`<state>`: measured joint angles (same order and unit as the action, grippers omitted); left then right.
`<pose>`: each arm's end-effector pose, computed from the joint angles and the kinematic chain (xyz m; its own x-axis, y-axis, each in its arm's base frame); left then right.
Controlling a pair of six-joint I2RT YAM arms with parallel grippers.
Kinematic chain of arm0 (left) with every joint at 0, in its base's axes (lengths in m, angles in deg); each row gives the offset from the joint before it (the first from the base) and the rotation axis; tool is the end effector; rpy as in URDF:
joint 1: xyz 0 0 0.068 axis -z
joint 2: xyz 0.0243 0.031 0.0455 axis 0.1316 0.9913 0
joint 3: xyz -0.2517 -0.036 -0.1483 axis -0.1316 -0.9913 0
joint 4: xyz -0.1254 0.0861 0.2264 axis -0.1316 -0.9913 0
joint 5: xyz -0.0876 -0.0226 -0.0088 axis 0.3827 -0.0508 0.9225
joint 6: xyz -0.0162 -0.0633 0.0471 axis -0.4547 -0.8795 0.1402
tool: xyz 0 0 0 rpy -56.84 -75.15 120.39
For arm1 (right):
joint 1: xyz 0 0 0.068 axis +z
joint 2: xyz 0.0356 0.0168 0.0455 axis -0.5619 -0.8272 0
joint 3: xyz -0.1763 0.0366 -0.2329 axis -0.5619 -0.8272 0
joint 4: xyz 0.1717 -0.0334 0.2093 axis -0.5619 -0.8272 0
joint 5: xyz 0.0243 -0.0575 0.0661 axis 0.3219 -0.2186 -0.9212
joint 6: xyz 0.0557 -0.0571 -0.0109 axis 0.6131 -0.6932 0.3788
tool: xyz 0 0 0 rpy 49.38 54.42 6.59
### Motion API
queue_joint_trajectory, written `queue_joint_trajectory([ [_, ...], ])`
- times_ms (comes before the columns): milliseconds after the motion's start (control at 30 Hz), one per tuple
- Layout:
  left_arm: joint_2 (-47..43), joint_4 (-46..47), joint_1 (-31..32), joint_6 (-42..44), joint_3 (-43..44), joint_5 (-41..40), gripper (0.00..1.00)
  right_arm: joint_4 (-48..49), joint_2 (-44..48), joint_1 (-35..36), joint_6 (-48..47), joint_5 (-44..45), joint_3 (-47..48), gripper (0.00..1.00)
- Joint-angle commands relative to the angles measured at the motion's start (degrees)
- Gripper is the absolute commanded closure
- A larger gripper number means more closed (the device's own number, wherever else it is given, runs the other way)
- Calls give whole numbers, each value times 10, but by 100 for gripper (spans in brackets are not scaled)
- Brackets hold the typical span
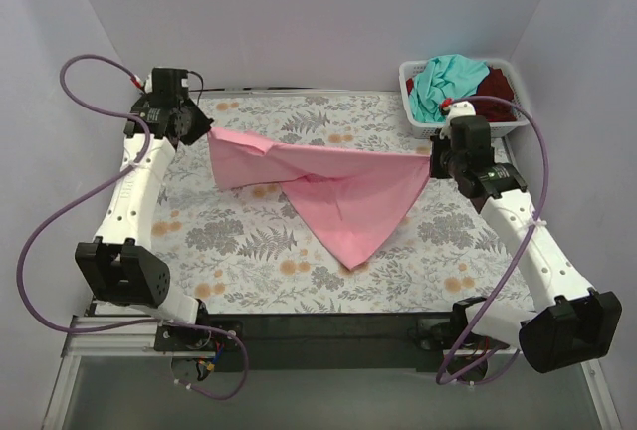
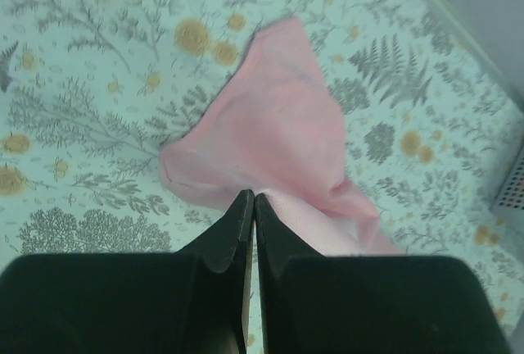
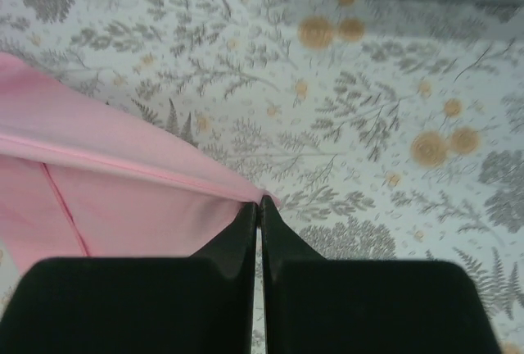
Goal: Fold and stack the t-shirts
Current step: Flatten the tshirt out
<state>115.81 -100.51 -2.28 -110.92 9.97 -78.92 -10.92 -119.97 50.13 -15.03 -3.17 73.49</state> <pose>0.3410 -0.0191 0.3595 -0.1434 -0.9502 -0.2769 -0.7388 0.2889 -0.6089 0.2739 0.0656 0.3208 -0.5576 -0.0177 -0.8299 -0.0554 0.9983 0.0159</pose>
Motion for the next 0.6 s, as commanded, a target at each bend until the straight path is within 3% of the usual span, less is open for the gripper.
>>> queue_joint_trajectory([
  [0,11,-37,-14,28,138,-22,100,-15,-6,2,-69,51,116,99],
  [33,15,-45,-15,34,196,-25,100,-18,-5,2,-78,52,141,99],
  [167,3,-57,-18,58,294,-38,100,-41,16,2,-135,32,239,99],
  [333,-116,-6,-18,77,281,-66,100,-70,86,2,-191,-27,299,99],
  [567,-261,54,-16,128,250,-87,100,-88,212,2,-212,-117,279,99],
])
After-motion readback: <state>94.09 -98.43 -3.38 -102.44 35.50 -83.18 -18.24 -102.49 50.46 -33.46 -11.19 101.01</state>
